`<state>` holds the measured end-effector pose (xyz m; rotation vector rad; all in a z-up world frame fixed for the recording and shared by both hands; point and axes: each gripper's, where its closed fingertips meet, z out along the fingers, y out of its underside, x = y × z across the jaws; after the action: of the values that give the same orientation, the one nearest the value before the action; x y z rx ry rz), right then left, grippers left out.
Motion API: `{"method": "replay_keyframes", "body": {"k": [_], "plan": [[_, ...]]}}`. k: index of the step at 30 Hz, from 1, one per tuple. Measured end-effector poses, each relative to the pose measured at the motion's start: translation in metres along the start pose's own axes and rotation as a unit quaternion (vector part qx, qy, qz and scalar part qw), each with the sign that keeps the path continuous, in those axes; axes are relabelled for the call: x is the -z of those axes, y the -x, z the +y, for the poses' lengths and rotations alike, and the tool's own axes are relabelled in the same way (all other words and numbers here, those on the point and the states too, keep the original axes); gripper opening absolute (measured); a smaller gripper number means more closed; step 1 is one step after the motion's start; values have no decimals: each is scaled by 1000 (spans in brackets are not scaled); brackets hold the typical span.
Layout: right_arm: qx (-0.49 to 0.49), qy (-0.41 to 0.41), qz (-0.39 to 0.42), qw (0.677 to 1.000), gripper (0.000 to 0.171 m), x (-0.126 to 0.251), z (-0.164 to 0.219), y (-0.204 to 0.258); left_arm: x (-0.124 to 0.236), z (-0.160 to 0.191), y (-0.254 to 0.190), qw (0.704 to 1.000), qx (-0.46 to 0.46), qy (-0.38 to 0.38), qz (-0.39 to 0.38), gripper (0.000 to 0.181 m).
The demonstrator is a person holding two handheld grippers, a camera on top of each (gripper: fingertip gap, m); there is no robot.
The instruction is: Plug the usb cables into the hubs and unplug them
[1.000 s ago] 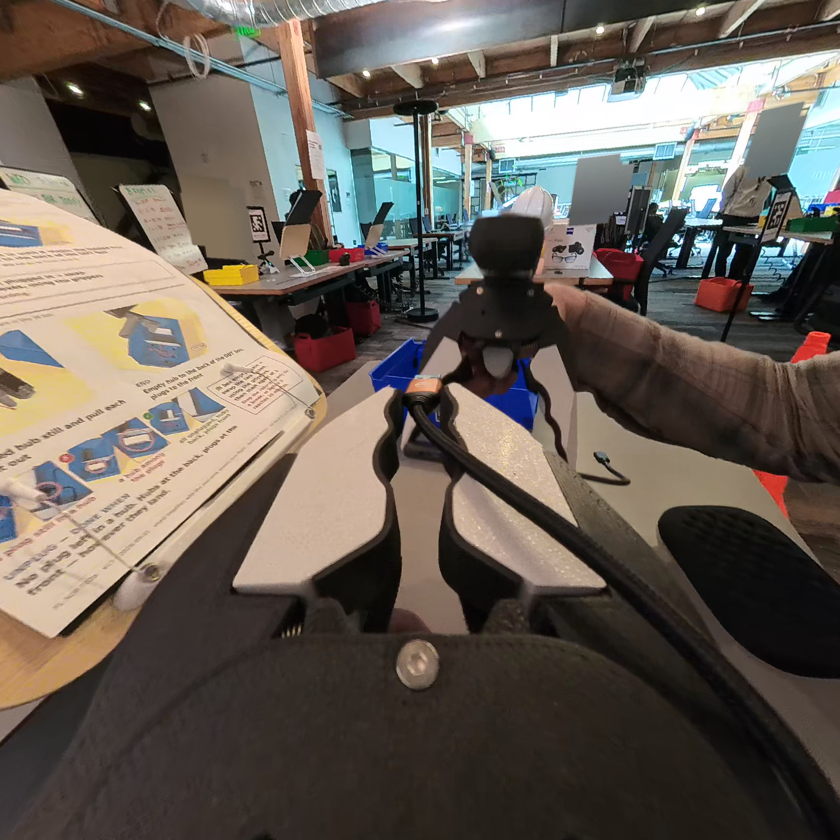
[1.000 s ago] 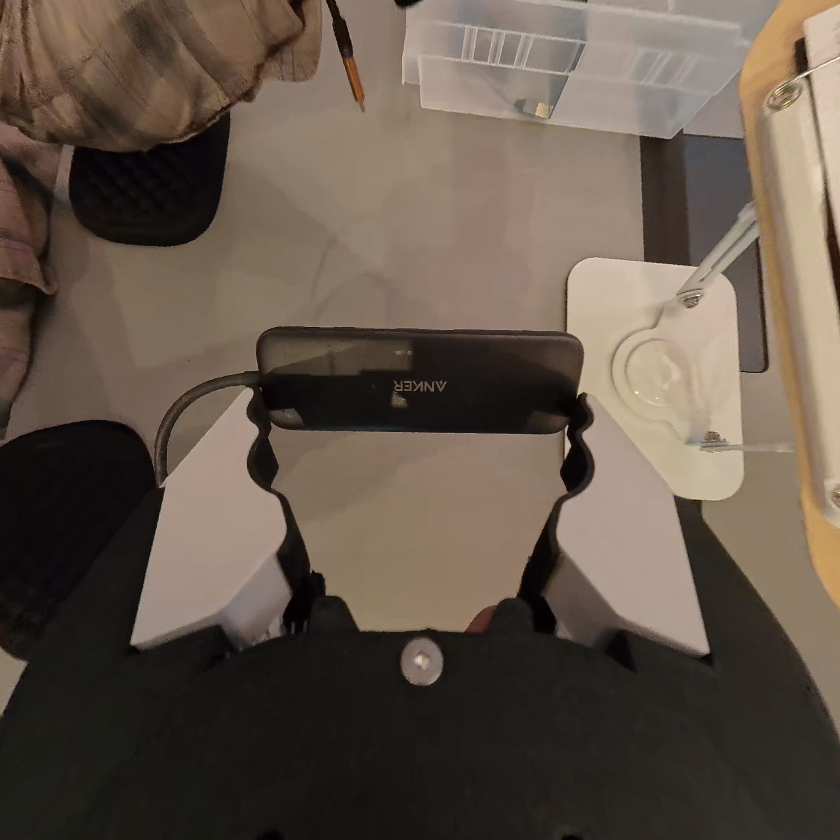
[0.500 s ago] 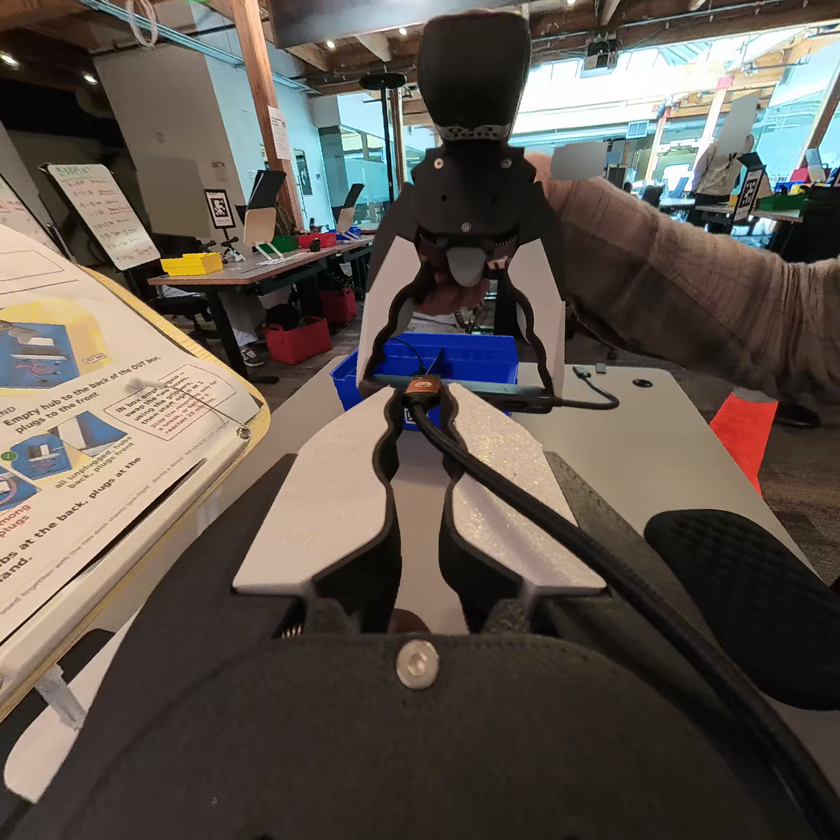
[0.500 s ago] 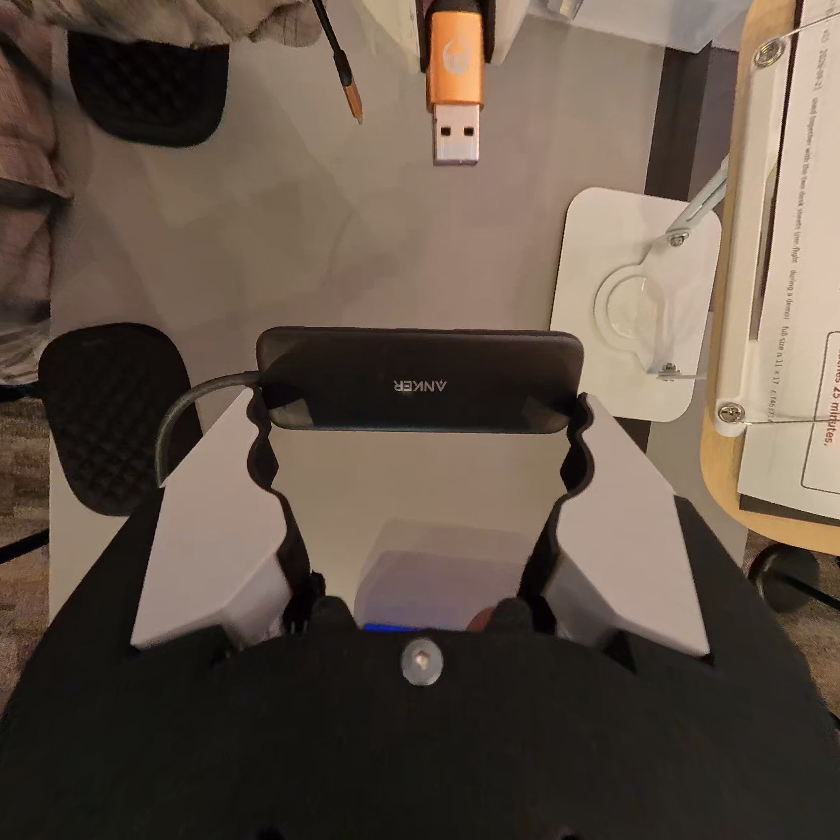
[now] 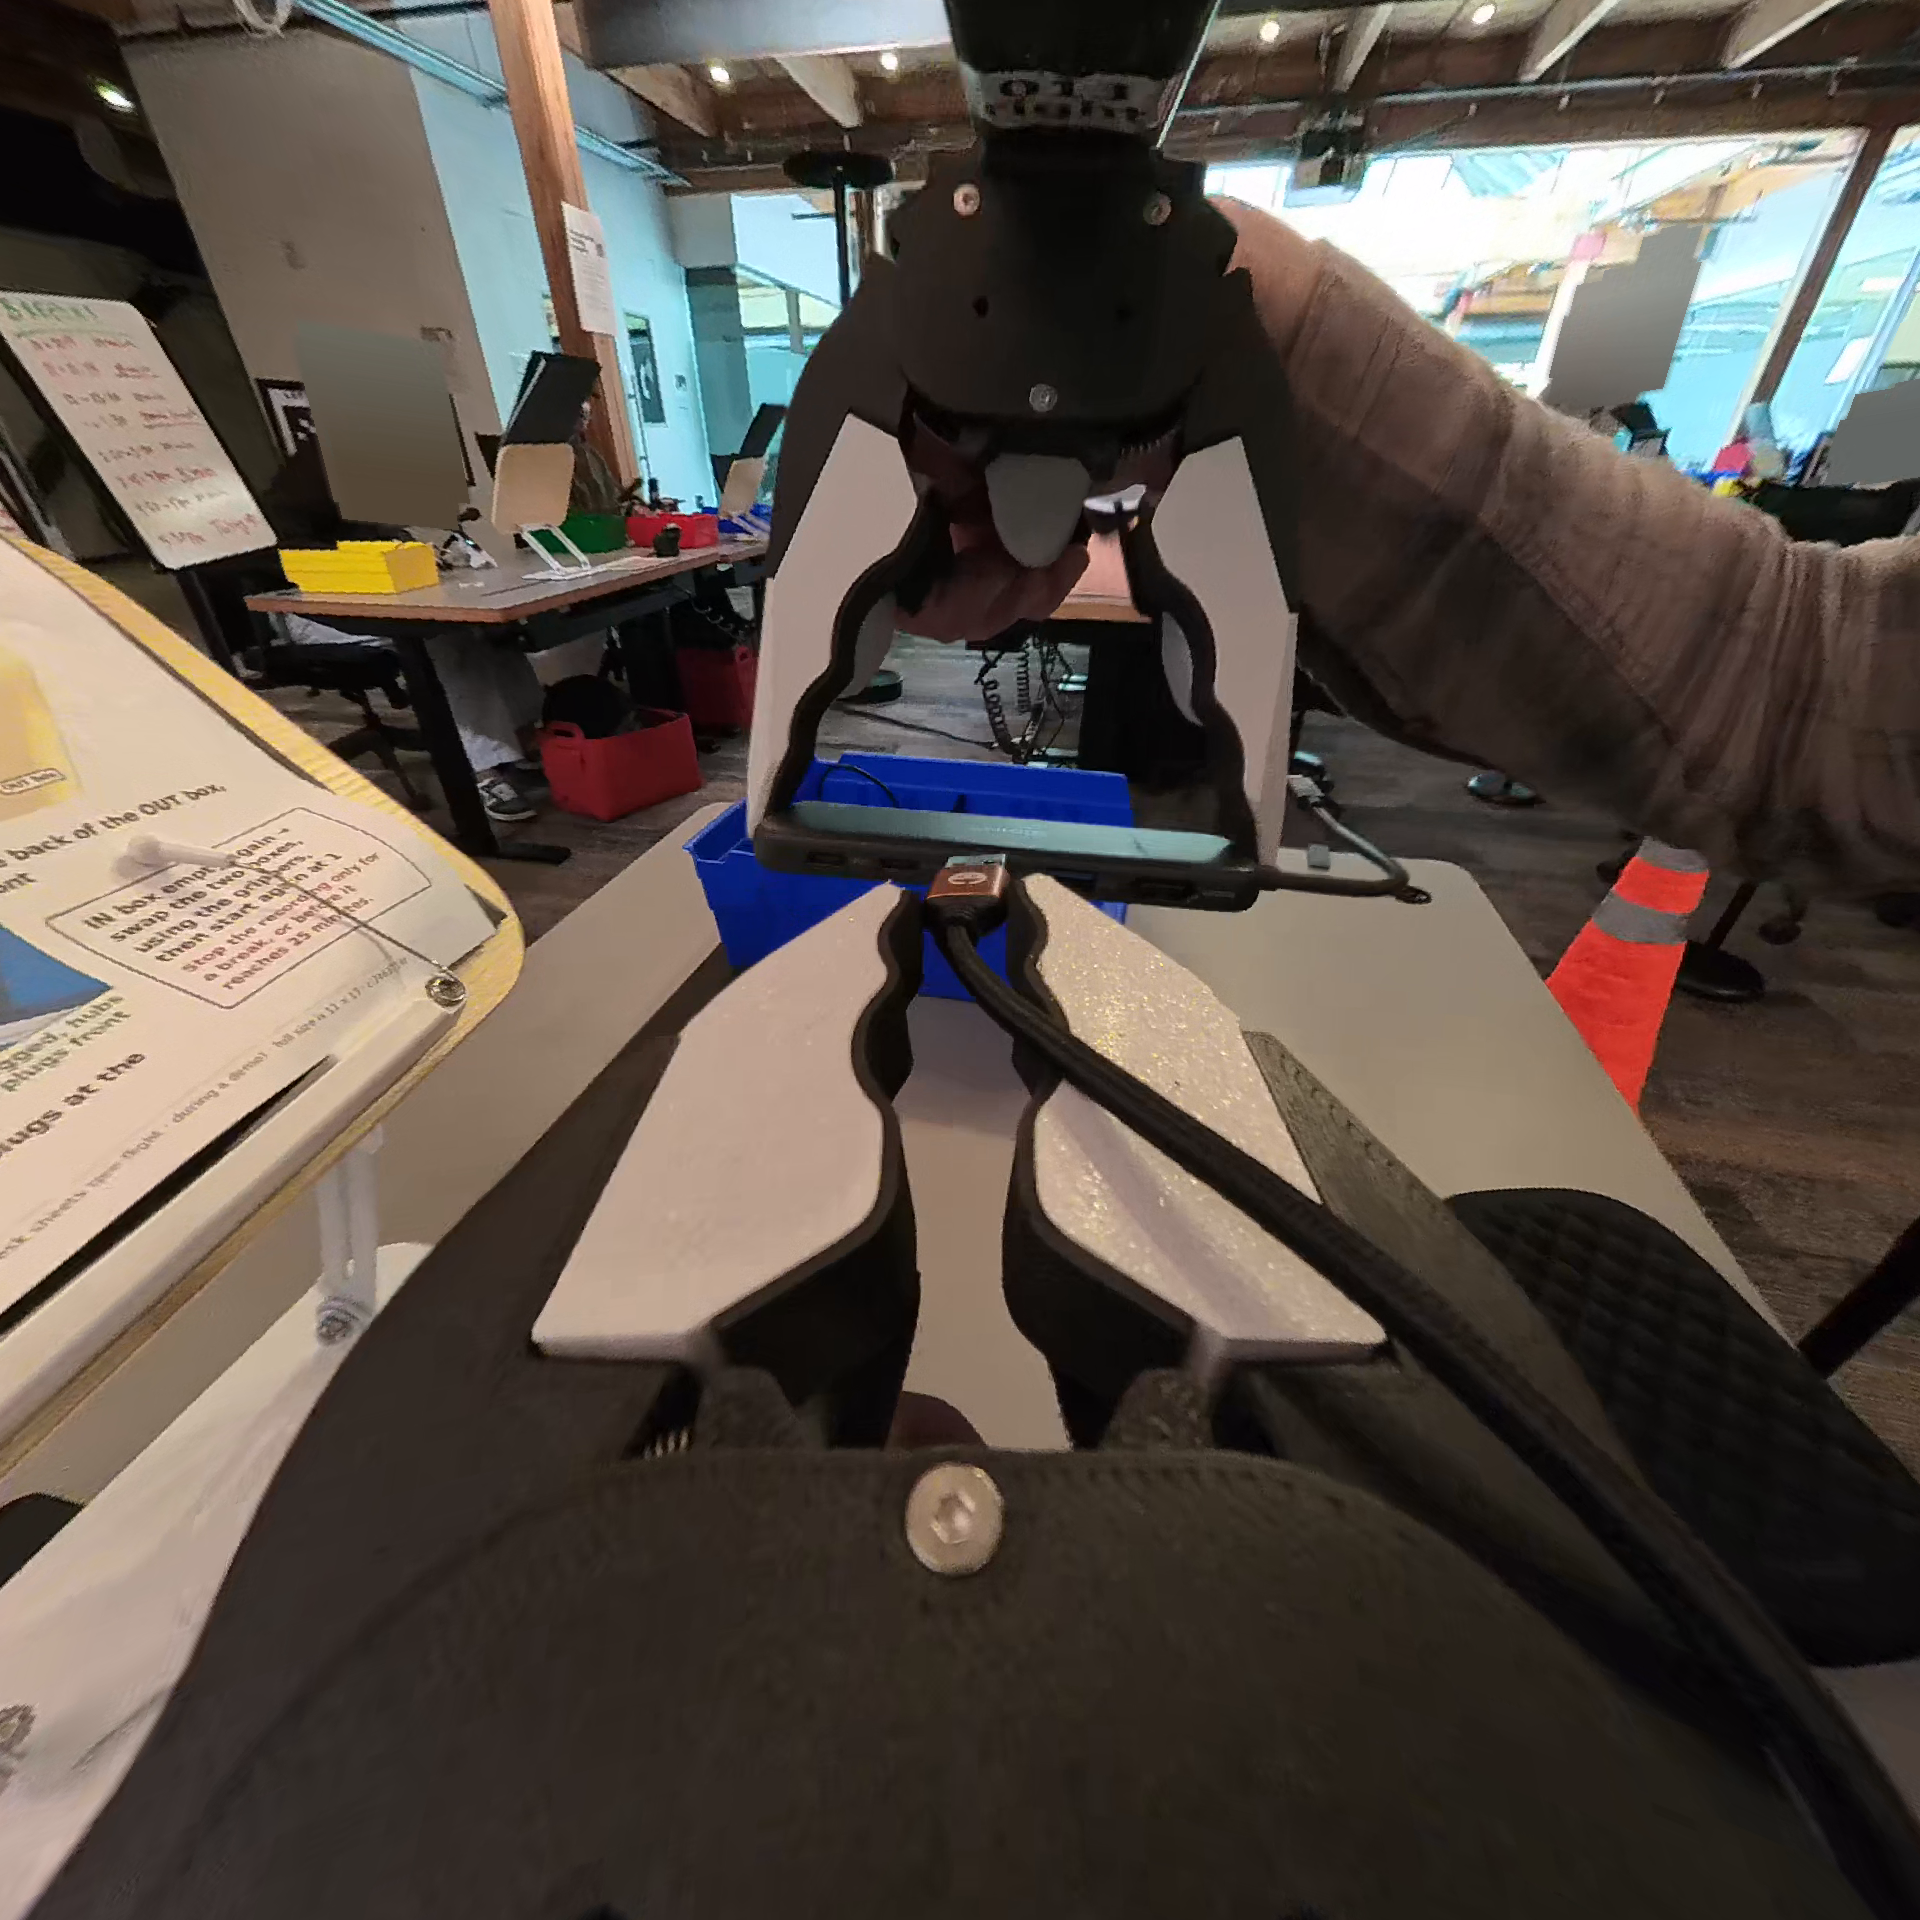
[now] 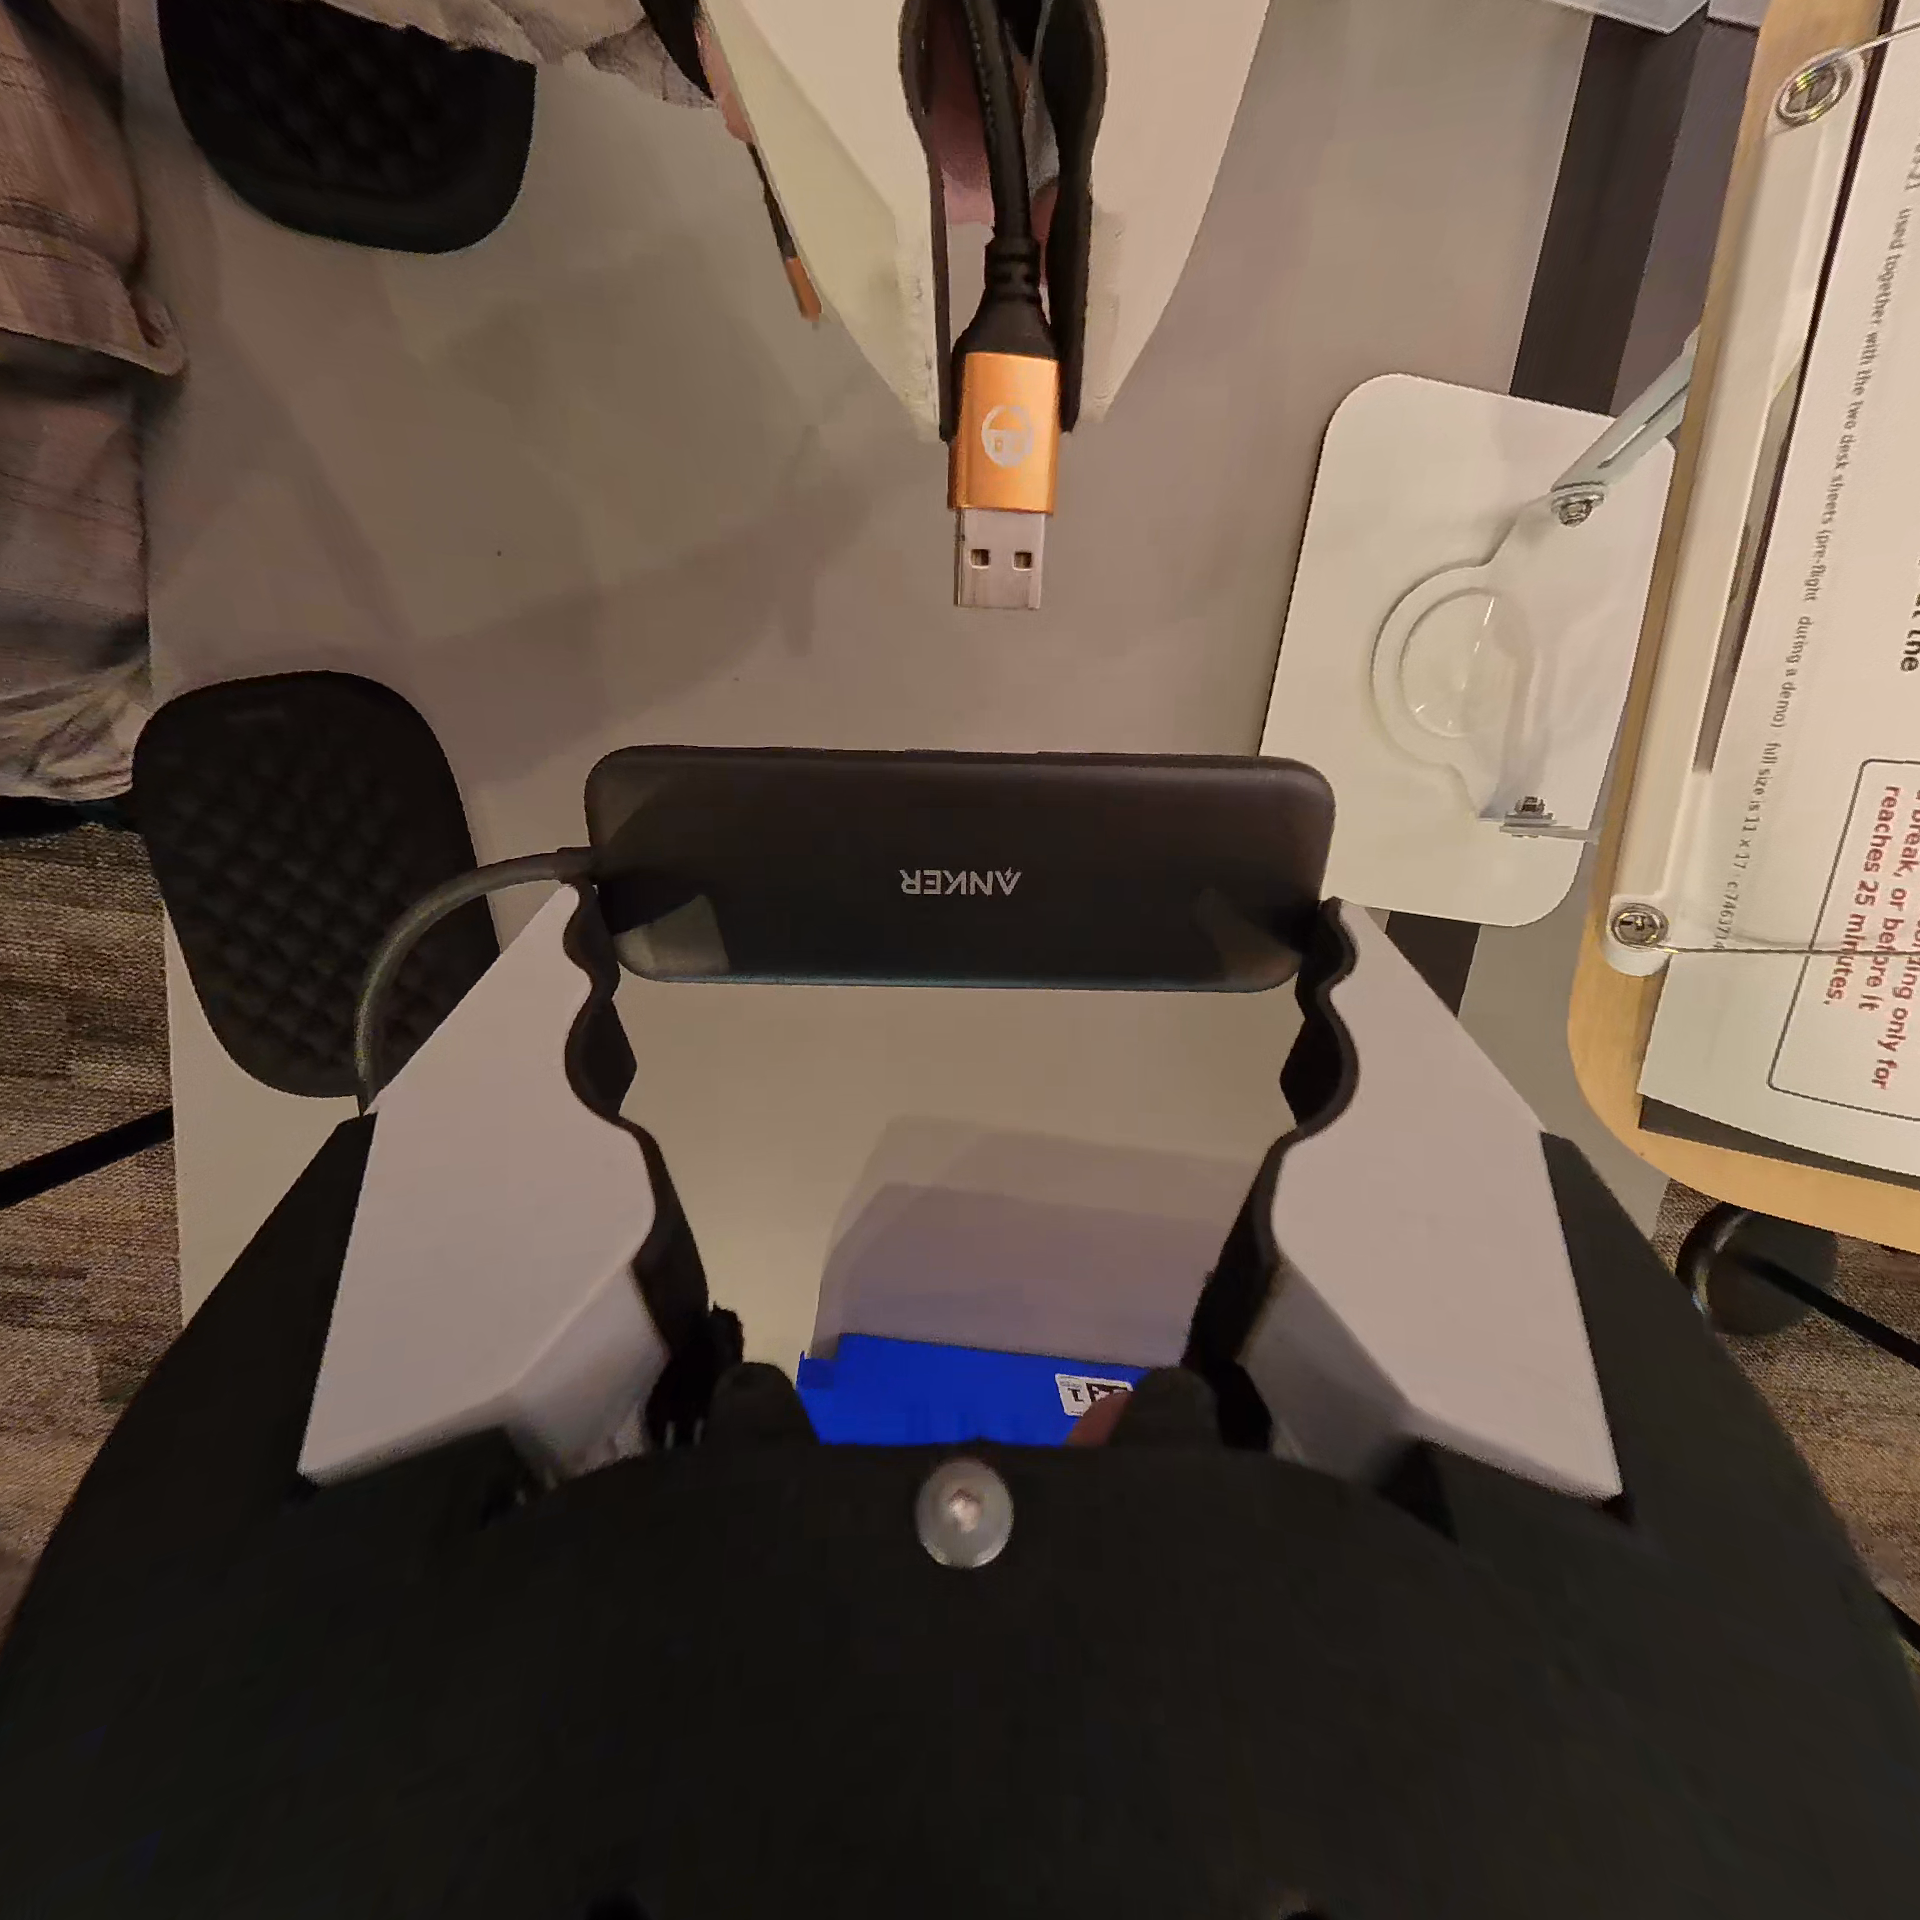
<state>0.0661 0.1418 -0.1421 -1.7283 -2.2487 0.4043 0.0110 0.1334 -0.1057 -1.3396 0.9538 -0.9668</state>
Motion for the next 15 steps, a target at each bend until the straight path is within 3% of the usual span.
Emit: {"method": "replay_keyframes", "body": {"k": [15], "plan": [[0,-4,-5,1000,128,15,-7,-4,-10,-6,-13,1000,-5,-12,5,15]]}}
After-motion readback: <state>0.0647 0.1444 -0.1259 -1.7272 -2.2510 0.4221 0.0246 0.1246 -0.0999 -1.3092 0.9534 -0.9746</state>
